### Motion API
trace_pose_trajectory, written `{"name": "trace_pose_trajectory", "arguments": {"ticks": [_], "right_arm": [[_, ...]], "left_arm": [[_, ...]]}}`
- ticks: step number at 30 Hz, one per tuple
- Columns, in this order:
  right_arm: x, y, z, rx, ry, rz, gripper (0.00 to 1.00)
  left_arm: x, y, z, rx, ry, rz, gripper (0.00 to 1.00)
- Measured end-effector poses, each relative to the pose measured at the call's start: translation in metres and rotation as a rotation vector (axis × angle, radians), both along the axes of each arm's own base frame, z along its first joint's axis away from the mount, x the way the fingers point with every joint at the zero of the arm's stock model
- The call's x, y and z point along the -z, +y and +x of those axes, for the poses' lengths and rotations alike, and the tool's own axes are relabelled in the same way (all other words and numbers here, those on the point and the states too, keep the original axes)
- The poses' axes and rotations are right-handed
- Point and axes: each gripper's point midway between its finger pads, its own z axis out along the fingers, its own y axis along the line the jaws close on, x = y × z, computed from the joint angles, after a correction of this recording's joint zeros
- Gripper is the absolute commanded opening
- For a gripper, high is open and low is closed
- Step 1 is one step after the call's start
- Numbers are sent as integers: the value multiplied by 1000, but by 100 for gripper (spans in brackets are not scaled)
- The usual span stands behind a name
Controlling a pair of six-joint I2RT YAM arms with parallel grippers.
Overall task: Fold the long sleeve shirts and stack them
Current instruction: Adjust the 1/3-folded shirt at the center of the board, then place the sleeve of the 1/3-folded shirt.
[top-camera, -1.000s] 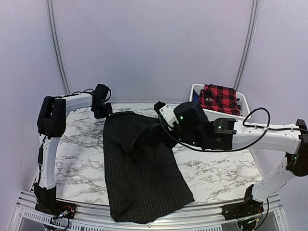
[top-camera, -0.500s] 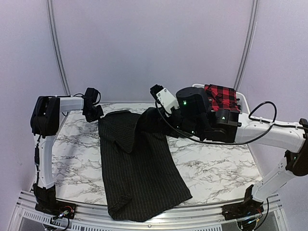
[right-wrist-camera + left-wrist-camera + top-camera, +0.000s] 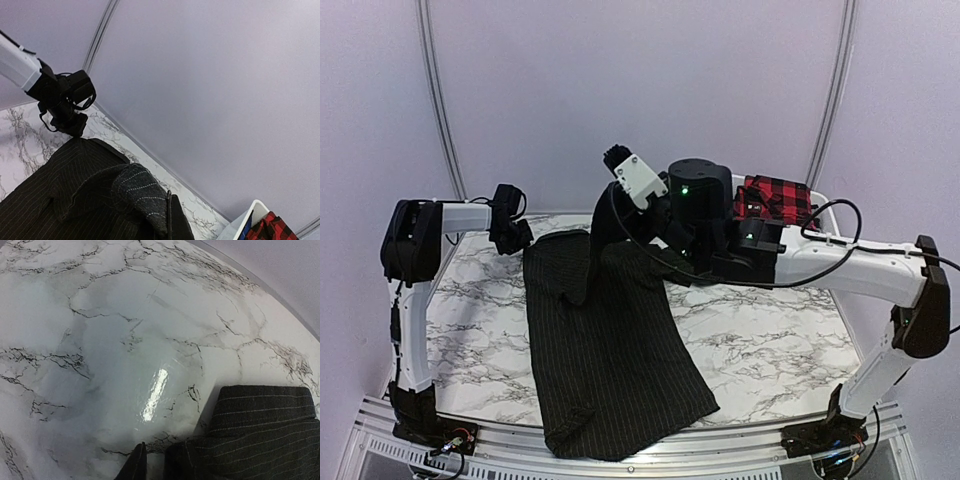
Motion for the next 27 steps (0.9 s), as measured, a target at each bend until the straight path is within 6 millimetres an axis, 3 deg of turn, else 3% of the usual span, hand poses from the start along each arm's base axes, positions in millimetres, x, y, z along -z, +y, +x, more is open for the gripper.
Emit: {"name": "trace_pose_trajectory", "arguments": {"ticks": [3,9,13,21,24,27], "right_arm": [[23,10,-1,-36,28,-45,0],[44,21,-11,-121,94,-56,0],[61,30,-22,-193,164,-60,0],[121,31,-57,-303,355,-109,0],[136,29,-70,-344,427,-114,0],[155,24,-84,-381,502,-116,0]], "left_arm": [[-10,1,-6,9,-7,1,37],[-62,-12,-16,49,-85,-43,40],[-84,-43,-24,129,-115,-104,41],[-66,-147,-66,338,-48,-139,48],[-59,-172,-79,386,-27,-146,51],[-49,-184,-85,399,-7,-143,53]]}}
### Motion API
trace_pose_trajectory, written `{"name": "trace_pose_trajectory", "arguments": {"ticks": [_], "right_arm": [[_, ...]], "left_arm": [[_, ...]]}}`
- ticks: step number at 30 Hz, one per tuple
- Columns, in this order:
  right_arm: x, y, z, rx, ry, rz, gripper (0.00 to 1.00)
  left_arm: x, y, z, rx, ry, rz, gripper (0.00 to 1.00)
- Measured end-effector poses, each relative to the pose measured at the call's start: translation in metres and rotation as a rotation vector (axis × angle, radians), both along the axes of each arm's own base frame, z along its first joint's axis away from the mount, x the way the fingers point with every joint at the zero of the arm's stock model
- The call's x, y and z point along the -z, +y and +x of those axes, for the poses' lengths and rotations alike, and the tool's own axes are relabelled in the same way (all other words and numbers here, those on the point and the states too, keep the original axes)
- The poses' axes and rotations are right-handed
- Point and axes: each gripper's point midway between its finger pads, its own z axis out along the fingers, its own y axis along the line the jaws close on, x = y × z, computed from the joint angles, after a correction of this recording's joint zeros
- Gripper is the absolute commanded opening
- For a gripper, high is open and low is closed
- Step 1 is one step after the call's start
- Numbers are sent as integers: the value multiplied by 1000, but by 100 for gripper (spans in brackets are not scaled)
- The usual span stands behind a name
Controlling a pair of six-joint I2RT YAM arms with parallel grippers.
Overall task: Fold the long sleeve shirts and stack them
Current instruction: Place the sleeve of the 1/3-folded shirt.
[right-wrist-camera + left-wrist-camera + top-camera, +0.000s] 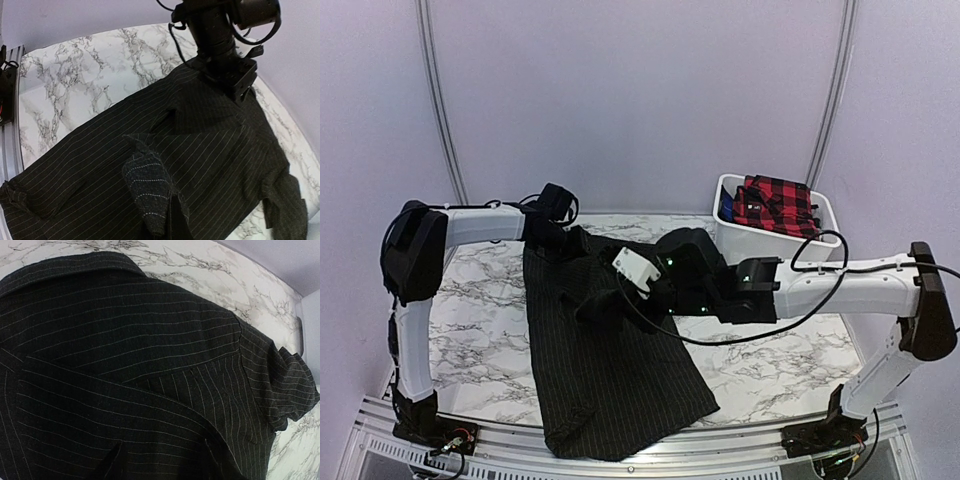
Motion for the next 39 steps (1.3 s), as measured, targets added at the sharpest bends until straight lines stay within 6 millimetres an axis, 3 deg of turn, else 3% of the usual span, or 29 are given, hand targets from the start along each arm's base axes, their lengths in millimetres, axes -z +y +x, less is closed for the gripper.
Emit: {"name": "trace_pose_trajectory", "arguments": {"ticks": [6,10,22,27,30,39], "right_arm": [[68,-14,-38,-49,197,-78,0],[91,-16,-52,-55,267,-107,0],[102,-12,-53,-34,303,-102,0],[105,-12,-53,-31,309,-106,0],[105,-12,-52,-31,308,-106,0],[105,-13,-52,-29,307,-106,0]], "left_arm": [[21,-7,-8,-5,40,30,53],[25,-11,-13,1,53,39,53],[24,-23,-19,8,58,27,54],[11,-36,-11,10,27,4,53],[14,-46,-5,10,12,15,51],[59,-44,-6,-11,72,118,23]]}}
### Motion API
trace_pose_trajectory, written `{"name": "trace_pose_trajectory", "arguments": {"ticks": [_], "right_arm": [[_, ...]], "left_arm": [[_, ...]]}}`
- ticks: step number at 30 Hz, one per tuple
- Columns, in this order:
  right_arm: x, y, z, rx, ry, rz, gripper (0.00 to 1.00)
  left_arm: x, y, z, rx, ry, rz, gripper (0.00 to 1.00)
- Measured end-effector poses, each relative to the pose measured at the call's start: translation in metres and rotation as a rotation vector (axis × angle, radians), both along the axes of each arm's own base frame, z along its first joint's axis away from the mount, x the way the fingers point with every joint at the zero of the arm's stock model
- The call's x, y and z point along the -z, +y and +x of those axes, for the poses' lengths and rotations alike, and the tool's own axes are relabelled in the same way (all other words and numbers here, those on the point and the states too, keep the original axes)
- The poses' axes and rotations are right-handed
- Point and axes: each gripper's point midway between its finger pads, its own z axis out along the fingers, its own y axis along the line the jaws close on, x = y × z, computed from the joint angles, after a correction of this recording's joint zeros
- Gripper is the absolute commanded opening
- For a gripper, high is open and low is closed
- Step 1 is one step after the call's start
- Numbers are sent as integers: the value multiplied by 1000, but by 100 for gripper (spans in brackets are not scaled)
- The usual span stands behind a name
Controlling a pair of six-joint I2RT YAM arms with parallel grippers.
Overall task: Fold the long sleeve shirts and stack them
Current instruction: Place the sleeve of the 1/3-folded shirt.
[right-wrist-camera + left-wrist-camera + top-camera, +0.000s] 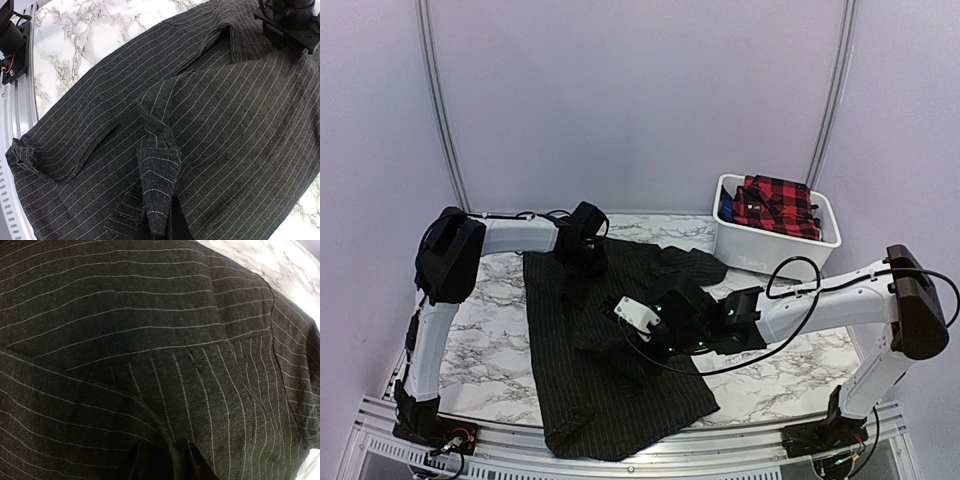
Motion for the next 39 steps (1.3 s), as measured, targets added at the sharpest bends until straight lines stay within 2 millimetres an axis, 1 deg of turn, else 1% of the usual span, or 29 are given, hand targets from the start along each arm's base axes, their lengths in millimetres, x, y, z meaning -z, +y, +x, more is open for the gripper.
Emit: {"name": "trace_pose_trajectory", "arguments": {"ticks": [2,4,6,9,12,20,23,26,28,32,37,39], "right_arm": [[0,-1,1,7,-5,-4,0],[1,-3,4,20,-14,-16,0],[1,-7,9,52,-31,-50,0],[-6,-11,20,110,-67,-98,0],[-20,-16,33,175,-112,-129,0],[-45,-44,56,318,-217,-236,0],[-61,-53,65,368,-267,-268,0],[-75,-63,73,416,-319,-303,0],[-80,-71,77,446,-349,-329,0],[-83,-88,83,498,-404,-390,0],[-88,-100,87,556,-441,-423,0],[-92,-102,89,580,-445,-419,0]], "left_arm": [[0,3,0,-7,-1,13,18],[-4,2,3,-15,-12,14,13],[-12,1,9,-16,-34,15,8],[-23,0,17,-24,-65,9,0],[-30,1,23,-35,-85,6,0],[-32,9,30,-52,-90,1,0],[-35,12,35,-60,-100,-12,0],[-42,15,40,-72,-117,-30,0],[-49,15,44,-79,-133,-46,0],[-61,19,53,-103,-165,-80,0],[-66,25,63,-132,-183,-111,0],[-68,26,64,-136,-184,-125,0]]}}
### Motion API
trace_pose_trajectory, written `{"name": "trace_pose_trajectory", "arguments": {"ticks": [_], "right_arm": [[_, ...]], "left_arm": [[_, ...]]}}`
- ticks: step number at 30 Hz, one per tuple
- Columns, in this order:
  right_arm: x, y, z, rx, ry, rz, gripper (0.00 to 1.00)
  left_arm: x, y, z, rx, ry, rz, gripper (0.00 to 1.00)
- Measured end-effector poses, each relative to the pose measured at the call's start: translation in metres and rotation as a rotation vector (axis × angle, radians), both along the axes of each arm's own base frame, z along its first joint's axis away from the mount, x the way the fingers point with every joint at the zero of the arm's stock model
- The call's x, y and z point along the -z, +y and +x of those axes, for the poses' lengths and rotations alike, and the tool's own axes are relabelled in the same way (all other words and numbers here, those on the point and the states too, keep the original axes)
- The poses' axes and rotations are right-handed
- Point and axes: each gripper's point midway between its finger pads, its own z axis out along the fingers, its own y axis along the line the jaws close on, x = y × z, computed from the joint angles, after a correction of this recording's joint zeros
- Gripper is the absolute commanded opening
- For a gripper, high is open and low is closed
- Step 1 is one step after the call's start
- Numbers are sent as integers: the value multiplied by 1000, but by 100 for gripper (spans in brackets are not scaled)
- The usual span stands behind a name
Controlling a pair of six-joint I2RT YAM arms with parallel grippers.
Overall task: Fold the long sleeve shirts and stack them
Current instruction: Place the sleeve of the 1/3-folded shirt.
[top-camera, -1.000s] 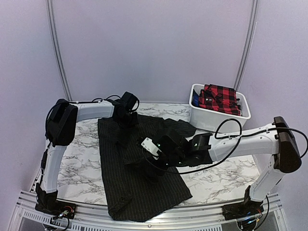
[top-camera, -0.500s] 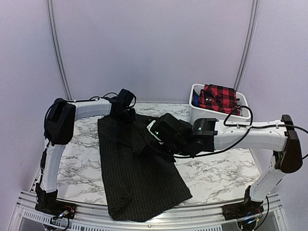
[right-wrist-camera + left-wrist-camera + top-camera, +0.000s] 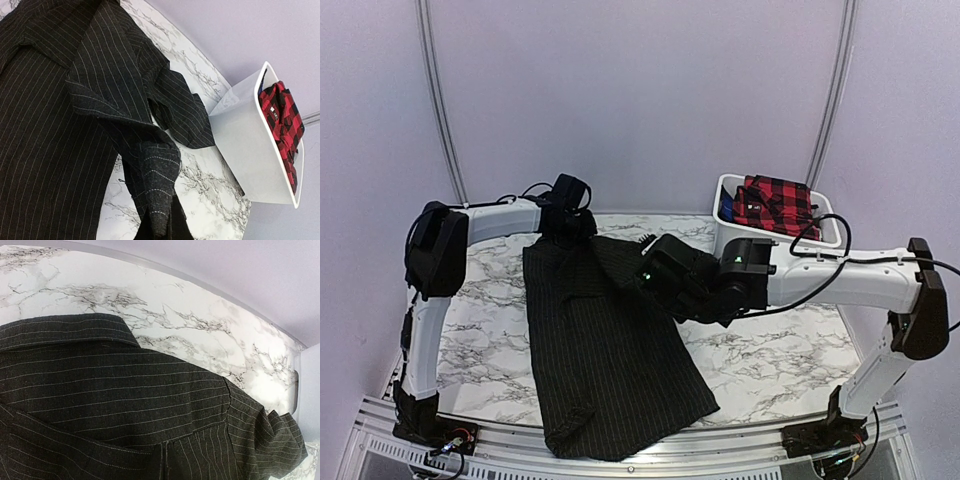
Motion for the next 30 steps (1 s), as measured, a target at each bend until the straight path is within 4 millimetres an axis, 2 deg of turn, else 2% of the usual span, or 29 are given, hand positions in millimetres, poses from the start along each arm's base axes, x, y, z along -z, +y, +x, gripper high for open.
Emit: {"name": "trace_pose_trajectory", "arguments": {"ticks": [5,8,11,13,14,17,21,24,30], "right_arm": [[0,0,-2,10,-7,3,0],[8,4,-8,-10,11,-5,0],[27,9,-14,-38,54,-16,3],[47,11,-20,-59,97,-29,10],[57,11,-23,-69,122,-39,14],[82,13,-32,-92,191,-50,28],[93,20,-43,-119,260,-13,36],[91,28,-47,-140,285,36,40],[79,37,-50,-161,295,108,41]], "left_arm": [[-1,-1,2,7,0,-22,0],[0,-5,0,21,4,-36,2],[8,-6,-4,33,18,-45,12],[14,-6,-8,40,32,-40,32],[17,-5,-9,42,37,-35,38],[25,0,-14,45,50,-18,43],[23,18,-20,24,57,-3,43],[13,48,-15,-33,48,1,41],[13,102,-2,-134,49,32,23]]}}
